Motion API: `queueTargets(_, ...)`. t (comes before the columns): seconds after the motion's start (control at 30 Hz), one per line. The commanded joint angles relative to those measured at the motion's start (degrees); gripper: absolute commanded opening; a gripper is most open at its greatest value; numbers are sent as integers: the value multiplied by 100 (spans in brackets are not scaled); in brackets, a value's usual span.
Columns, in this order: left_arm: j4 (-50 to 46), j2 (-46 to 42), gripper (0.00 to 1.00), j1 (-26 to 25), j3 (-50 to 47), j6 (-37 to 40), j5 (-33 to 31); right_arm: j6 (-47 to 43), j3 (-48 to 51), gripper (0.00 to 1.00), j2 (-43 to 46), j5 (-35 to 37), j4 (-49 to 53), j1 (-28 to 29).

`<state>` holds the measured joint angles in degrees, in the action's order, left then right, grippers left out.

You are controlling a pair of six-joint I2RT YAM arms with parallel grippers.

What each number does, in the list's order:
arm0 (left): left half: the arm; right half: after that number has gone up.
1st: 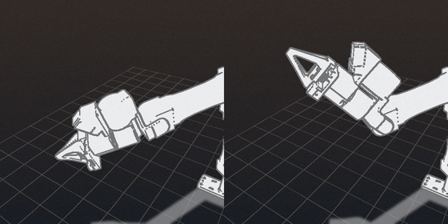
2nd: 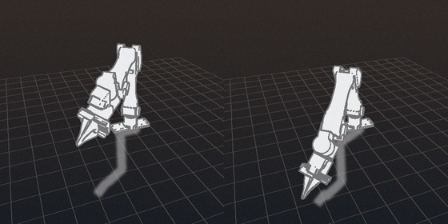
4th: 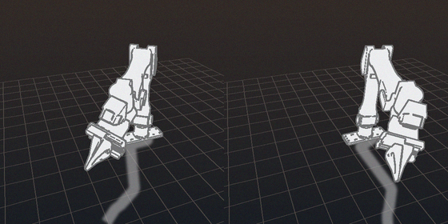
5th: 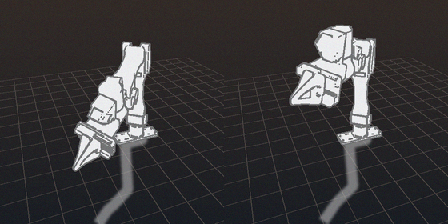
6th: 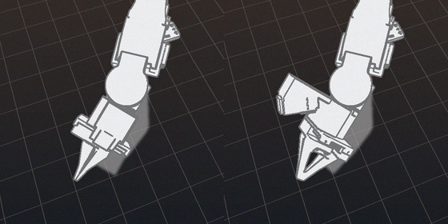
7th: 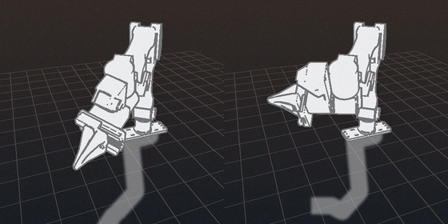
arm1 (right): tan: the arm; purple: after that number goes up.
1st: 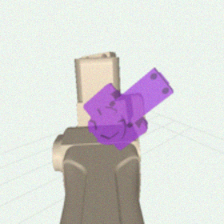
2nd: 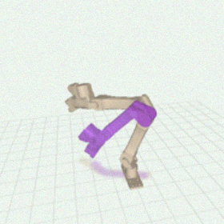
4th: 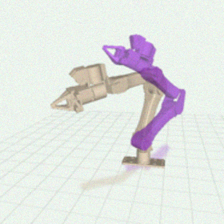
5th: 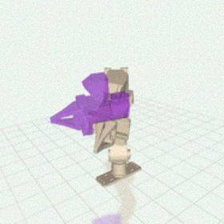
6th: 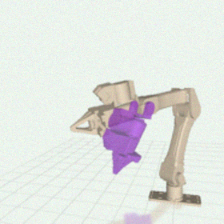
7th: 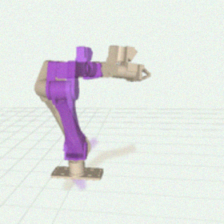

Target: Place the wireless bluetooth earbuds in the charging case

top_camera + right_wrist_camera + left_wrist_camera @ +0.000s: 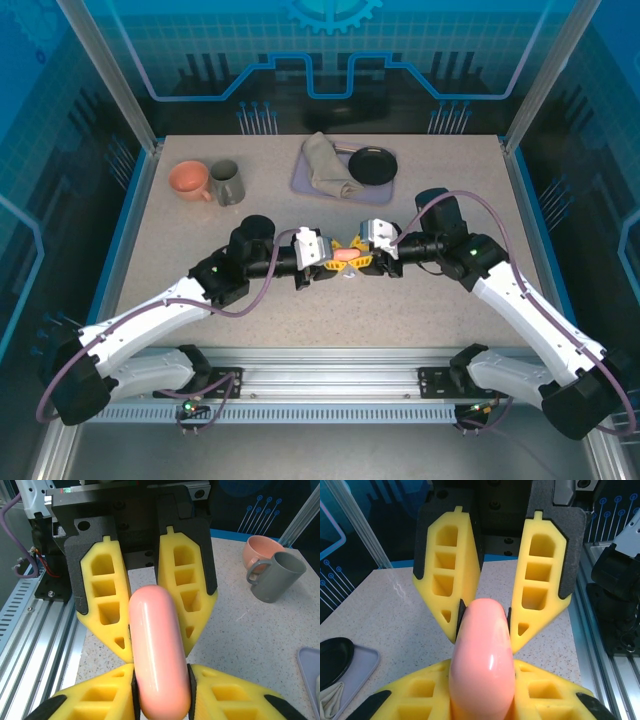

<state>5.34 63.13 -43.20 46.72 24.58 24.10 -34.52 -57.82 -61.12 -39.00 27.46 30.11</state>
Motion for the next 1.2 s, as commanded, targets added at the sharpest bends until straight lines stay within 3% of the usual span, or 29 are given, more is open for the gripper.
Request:
queueTargets(0.0,228,-119,0,-28,197,100,73,80,-86,27,-15,-114,136,126)
queueTargets(0.07,239,-117,0,-24,180,99,46,87,-94,25,2,-111,139,115)
queueTargets(0.2,241,-141,34,-22,145,54,-44,103,-76,24,63,-115,130,85)
queueTargets(0.4,233,-259,55,-26,7,39,-187,136,-11,24,230,-114,169,-98)
queueTargets(0.73,79,-918,69,-27,-474,20,-746,474,236,25,317,603,454,-482)
queueTargets(1.03,-601,-1936,75,-29,-651,-86,-1573,1187,200,26,-407,1505,704,-1021)
queueTargets(1.17,-692,-2325,79,-27,-819,-266,-1793,1392,111,26,-849,1551,742,-1437)
